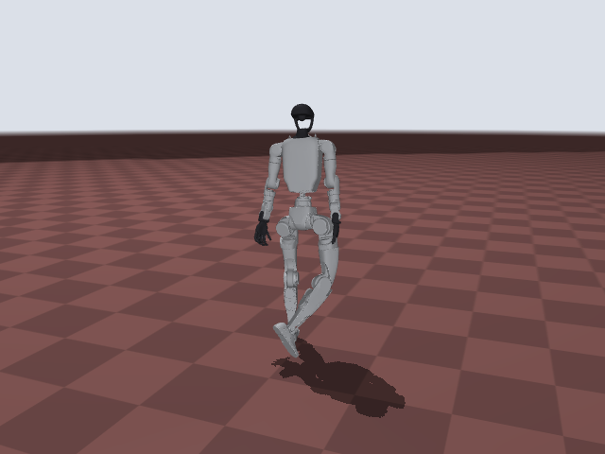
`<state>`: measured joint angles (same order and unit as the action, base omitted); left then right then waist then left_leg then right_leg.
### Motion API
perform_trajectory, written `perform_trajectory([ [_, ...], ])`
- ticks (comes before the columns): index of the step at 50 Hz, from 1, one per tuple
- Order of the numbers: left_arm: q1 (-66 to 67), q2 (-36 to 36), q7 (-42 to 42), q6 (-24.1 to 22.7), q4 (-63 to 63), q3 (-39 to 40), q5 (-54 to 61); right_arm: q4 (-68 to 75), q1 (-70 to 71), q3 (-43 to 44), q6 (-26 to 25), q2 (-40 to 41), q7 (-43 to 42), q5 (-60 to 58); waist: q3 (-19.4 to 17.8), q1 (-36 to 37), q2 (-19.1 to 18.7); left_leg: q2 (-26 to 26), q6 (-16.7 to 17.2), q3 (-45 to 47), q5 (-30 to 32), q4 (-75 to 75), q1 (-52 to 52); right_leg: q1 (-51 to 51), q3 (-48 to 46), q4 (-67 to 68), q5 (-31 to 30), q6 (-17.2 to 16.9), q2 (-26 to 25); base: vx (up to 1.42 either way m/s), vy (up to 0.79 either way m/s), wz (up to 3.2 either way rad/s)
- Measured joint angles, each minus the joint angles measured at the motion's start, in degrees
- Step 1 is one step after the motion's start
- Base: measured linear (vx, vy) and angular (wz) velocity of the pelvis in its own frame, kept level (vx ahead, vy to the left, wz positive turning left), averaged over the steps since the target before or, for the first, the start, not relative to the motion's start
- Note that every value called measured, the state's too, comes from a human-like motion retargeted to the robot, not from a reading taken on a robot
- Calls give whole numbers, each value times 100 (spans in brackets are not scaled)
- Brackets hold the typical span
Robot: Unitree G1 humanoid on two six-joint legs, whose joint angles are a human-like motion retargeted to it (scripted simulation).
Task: Walk run
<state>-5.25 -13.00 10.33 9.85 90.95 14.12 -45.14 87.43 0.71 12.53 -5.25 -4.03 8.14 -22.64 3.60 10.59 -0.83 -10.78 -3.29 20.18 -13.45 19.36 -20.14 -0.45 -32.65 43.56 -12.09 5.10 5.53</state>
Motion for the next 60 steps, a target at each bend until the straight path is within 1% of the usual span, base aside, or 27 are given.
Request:
perform_trajectory([
  [2,-333,-164,-112,-118,-126,-110,117,213,-107,139,-46,9,36,-62,-89,-268,64,253,62,-11,-4,-385,411,-763,27,751,476,-54,357,72,5,20],
  [3,-505,-262,-170,-184,-195,-197,168,322,-154,222,-63,22,49,5,-101,-446,153,379,52,272,11,-627,630,-1169,2,1000,714,-90,549,68,2,66],
  [5,-801,-435,-244,-339,-376,-362,235,493,-302,369,-91,50,110,240,-97,-713,263,655,41,425,-6,-995,971,-1823,-56,977,1091,-146,727,75,0,76],
  [10,-1407,-740,-164,-730,-937,-465,338,811,-642,584,-198,192,372,776,-99,-1297,561,1244,196,102,-243,-1486,1684,-3080,30,-1072,1714,-75,697,79,-9,76],
  [14,-1632,-827,-124,-1021,-1327,-538,594,993,-730,712,-349,277,547,565,-115,-1604,661,1540,208,-260,-556,-1652,2286,-3672,466,-3044,1726,-203,372,79,-14,73],
  [16,-1629,-780,-199,-1152,-1397,-565,663,997,-767,706,-359,268,680,343,-63,-1685,631,1551,290,-422,-649,-1627,2497,-3914,700,-3284,1756,-264,337,93,-18,63],
  [18,-1508,-679,-302,-1227,-1391,-563,674,997,-731,687,-390,211,732,149,0,-1666,581,1560,438,-568,-591,-1518,2658,-3953,623,-2989,1796,-57,398,126,-31,27],
  [20,-1232,-586,-326,-1212,-1316,-533,628,996,-651,690,-460,166,600,-18,136,-1703,561,1593,627,-582,-233,-1365,2806,-3841,80,-2602,1523,219,611,121,-31,16],
  [22,-843,-485,-249,-1067,-1179,-389,352,932,-574,639,-433,152,444,2,137,-1801,574,1587,794,-395,605,-1070,3019,-3713,367,-2248,1301,385,668,102,-22,45],
  [23,-648,-401,-261,-974,-1068,-308,173,908,-511,637,-385,148,393,89,126,-1863,561,1472,760,-138,1232,-817,3071,-3687,713,-1981,1489,399,702,108,-20,69],
  [25,-242,-161,-383,-748,-774,-136,-135,809,-406,632,-320,142,243,302,143,-1843,764,1327,360,608,2453,-21,3039,-3289,1158,-1884,1884,250,911,117,-20,29],
  [27,54,25,-414,-483,-415,74,-386,661,-263,498,-256,119,92,599,81,-1565,1113,1424,-114,1091,3055,1189,2734,-2710,1142,-2097,2109,181,1126,101,-21,-35],
  [28,133,43,-363,-364,-200,111,-417,609,-145,424,-205,90,37,748,34,-1518,1211,1307,-296,1163,2904,1810,2484,-2440,904,-2145,2209,127,1296,100,-26,7],
  [30,288,73,-200,-185,153,184,-405,516,153,326,-137,-5,-94,923,-82,-1393,1421,846,-723,1672,2151,2874,2036,-1938,739,-2321,2383,38,1433,102,-26,32],
  [33,532,144,-11,-46,460,425,-396,319,637,253,-70,-76,-304,924,-204,-1160,1213,371,-347,1463,1509,3507,931,-1191,438,-2994,2374,-27,910,72,-16,0],
  [37,928,224,-169,52,645,650,-286,-32,1084,48,239,-260,-102,907,-198,-533,934,517,124,1050,913,2676,-423,-457,340,-3779,2382,-93,157,75,-16,-74],
  [41,1098,272,-222,168,646,730,-235,-451,1496,-98,255,-432,133,756,-325,-40,694,765,235,606,784,686,-1252,244,480,-4153,2588,-281,-407,80,-12,-67],
  [45,1031,289,72,312,646,736,-402,-742,1689,-262,300,-520,62,635,-315,210,748,1112,354,-151,692,-669,-1840,729,618,-4208,2754,-588,-480,91,-5,-37],
  [47,945,251,214,346,646,729,-510,-807,1624,-310,335,-448,32,544,-251,217,747,1098,268,63,640,-644,-1815,937,784,-4104,2641,-797,-525,101,-2,-21],
  [48,881,229,225,354,646,716,-540,-838,1545,-318,340,-387,40,485,-203,202,739,1094,30,117,704,-442,-1789,1028,845,-4039,2496,-911,-549,109,1,-21],
  [50,778,201,126,334,646,679,-568,-851,1265,-331,345,-293,131,376,-92,279,700,834,-103,825,1110,-288,-1511,1251,816,-3849,2008,-1110,-579,144,9,-53],
  [52,677,195,-30,245,611,686,-528,-778,882,-334,403,-171,165,224,-31,463,721,819,-113,-139,1127,23,-1459,1318,910,-3414,1031,-1006,-481,111,3,-103],
  [55,488,199,-68,109,388,639,-314,-513,346,-393,489,91,-102,76,75,248,525,538,-184,-319,437,335,-930,927,696,-1986,-706,-568,-311,121,9,-39],
  [56,377,151,-1,78,302,553,-202,-419,218,-445,603,96,-113,118,50,212,411,459,-210,-315,305,262,-678,747,448,-1333,-922,-289,-174,112,14,-40],
  [57,256,96,50,39,219,464,-82,-339,104,-477,708,97,-123,156,21,184,327,375,-223,-237,188,177,-426,522,264,-676,-912,-58,-5,101,13,-76],
  [58,115,26,71,-18,138,366,52,-287,17,-470,794,91,-135,189,-18,173,301,286,-210,-9,100,70,-172,207,206,-14,-451,79,230,111,11,-73],
  [60,-178,-109,-19,-150,-31,183,270,-252,-152,-321,872,132,-217,185,-104,55,400,552,-210,11,-12,-275,281,-622,329,1036,351,75,686,100,6,-35],
])
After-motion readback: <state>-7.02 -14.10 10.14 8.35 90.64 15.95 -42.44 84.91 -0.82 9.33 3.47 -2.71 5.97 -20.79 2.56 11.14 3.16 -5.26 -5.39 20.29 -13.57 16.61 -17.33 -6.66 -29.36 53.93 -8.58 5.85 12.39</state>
